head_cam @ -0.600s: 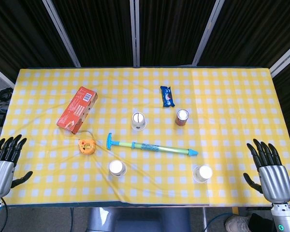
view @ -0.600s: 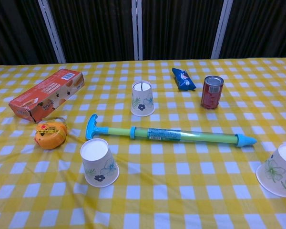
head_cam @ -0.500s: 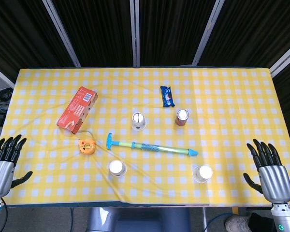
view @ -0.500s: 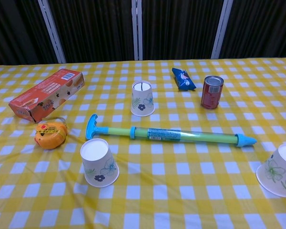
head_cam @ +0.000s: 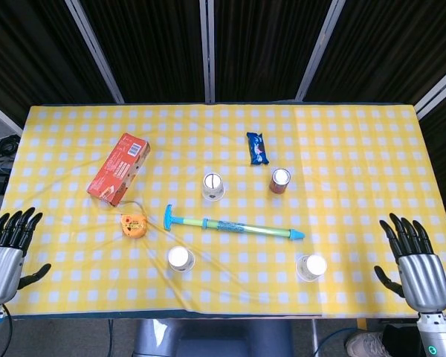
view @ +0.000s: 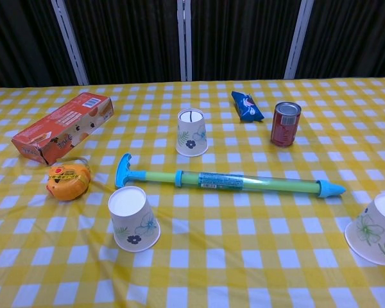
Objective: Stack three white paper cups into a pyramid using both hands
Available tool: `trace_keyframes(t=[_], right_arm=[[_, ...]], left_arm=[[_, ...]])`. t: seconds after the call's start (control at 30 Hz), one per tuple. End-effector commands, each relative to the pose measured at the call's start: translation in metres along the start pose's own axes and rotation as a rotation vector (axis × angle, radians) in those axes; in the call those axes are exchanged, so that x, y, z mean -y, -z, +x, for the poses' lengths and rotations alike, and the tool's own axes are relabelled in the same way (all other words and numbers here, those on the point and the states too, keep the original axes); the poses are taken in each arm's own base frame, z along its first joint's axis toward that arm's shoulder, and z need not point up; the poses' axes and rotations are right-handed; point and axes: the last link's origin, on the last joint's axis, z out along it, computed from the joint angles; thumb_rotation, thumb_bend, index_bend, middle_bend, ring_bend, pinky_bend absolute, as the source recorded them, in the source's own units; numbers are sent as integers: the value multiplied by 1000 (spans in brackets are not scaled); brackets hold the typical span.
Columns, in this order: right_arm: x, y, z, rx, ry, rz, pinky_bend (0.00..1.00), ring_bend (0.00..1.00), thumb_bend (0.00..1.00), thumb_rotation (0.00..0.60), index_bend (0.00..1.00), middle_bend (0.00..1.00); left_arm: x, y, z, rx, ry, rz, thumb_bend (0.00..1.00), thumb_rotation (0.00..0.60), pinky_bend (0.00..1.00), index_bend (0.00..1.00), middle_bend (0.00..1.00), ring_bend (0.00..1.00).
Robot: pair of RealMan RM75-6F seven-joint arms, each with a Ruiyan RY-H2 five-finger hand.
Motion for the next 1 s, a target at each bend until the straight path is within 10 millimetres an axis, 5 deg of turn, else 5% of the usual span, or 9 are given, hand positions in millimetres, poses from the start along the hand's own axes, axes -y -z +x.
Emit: trace_keyframes(t=[0.03,0.47,0.7,1.0], right_arm=[[0,0,-1,3,2,0,0,0,153,600,34,0],[-1,3,1,-3,-15,-5,0,0,152,600,34,0],[-2,4,5,-10,-33,-1,0,0,153,600,34,0],[-8,3,13,-27,-66,-18,0,0,152,600,35,0]], left_arm=[[0,0,0,0,1,2,88,600,0,0,0,0],[-16,1,-1,13,8,-72,117,600,0,0,0,0],[-59,-18,7,19,-23,-254,125,600,0,125,0,0],[-132,-53,1,166,-111,-465,163,600,0,134,0,0]])
